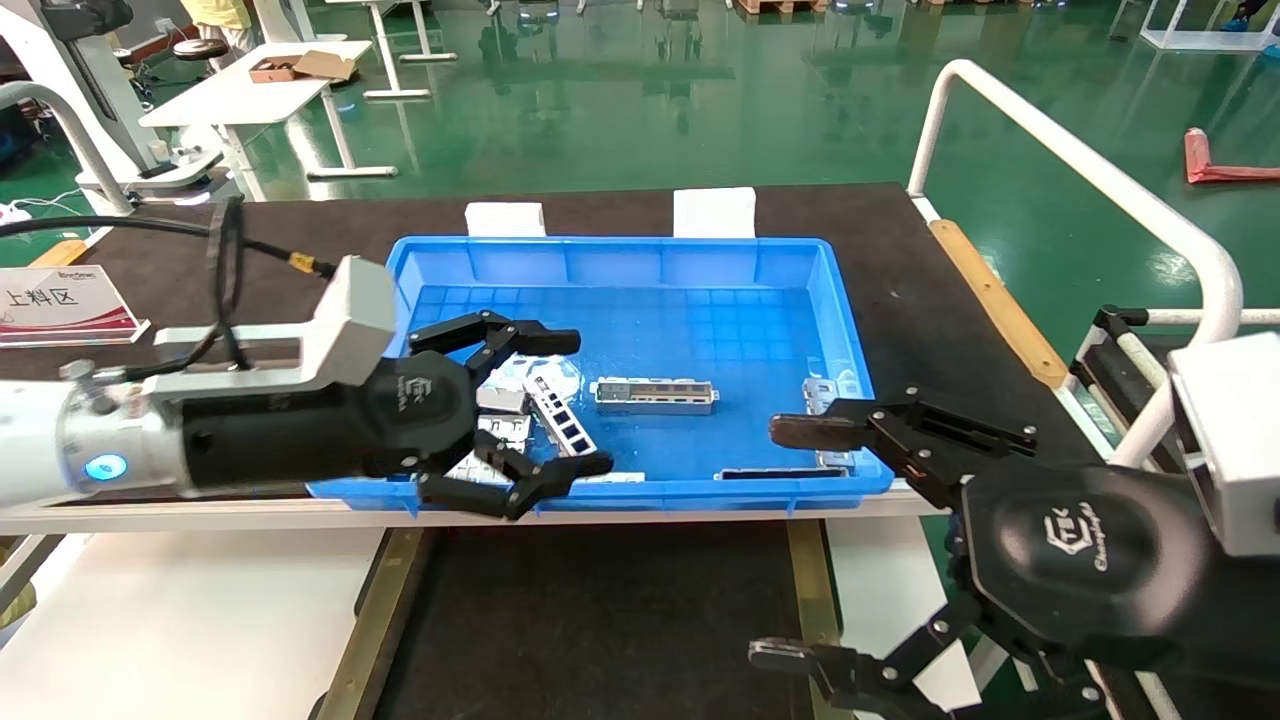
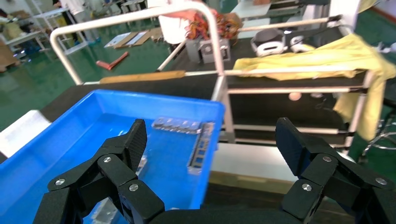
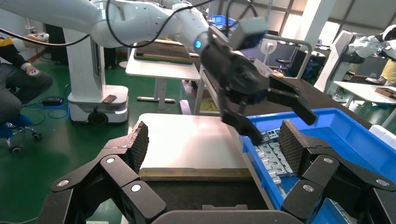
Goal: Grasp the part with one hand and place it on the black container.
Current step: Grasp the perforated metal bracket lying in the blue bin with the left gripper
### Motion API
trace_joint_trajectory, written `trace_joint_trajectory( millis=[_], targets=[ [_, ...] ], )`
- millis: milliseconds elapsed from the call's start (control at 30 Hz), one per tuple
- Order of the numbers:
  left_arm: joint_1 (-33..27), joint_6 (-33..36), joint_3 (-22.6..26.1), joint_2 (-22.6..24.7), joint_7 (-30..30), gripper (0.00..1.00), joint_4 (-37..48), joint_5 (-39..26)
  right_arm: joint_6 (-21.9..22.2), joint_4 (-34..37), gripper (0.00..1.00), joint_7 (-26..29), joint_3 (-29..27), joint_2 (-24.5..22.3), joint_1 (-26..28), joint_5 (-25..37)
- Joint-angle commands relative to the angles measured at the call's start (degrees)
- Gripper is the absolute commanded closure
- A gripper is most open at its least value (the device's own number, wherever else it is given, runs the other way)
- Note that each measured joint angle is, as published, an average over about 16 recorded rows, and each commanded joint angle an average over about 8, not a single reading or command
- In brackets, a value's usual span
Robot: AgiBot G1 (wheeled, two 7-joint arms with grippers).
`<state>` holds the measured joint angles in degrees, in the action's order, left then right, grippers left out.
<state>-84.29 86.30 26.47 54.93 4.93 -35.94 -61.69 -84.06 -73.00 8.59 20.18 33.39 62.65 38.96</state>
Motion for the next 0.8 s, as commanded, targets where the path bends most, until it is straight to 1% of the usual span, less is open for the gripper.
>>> trace_joint_trajectory(
  millis=[33, 200, 300, 467, 600, 800],
  targets=[
    [-1.67, -0.06, 0.62, 1.52, 1.92, 0.0, 3.72, -1.29, 0.0, 0.0, 0.0, 0.0, 0.0, 0.0, 0.0, 0.0],
    [-5.25, -2.37, 1.69, 5.28, 6.84, 0.0, 12.7, -3.77, 0.0, 0.0, 0.0, 0.0, 0.01, 0.0, 0.0, 0.0],
    [-7.09, -5.14, 2.17, 7.49, 9.63, 0.0, 17.57, -5.08, 0.0, 0.0, 0.0, 0.0, 0.01, 0.0, 0.0, -0.01],
    [-9.51, -13.36, 2.85, 11.05, 13.62, 0.0, 24.19, -7.19, 0.01, 0.0, 0.0, -0.01, 0.01, -0.01, 0.0, -0.01],
    [-10.81, -20.42, 3.36, 13.85, 16.0, 0.0, 27.81, -8.58, 0.01, 0.0, 0.0, -0.01, 0.02, -0.01, 0.0, -0.01],
    [-11.59, -27.21, 4.19, 17.52, 18.75, 0.0, 31.2, -10.14, 0.01, 0.0, 0.0, -0.01, 0.02, -0.01, 0.01, -0.02]
  ],
)
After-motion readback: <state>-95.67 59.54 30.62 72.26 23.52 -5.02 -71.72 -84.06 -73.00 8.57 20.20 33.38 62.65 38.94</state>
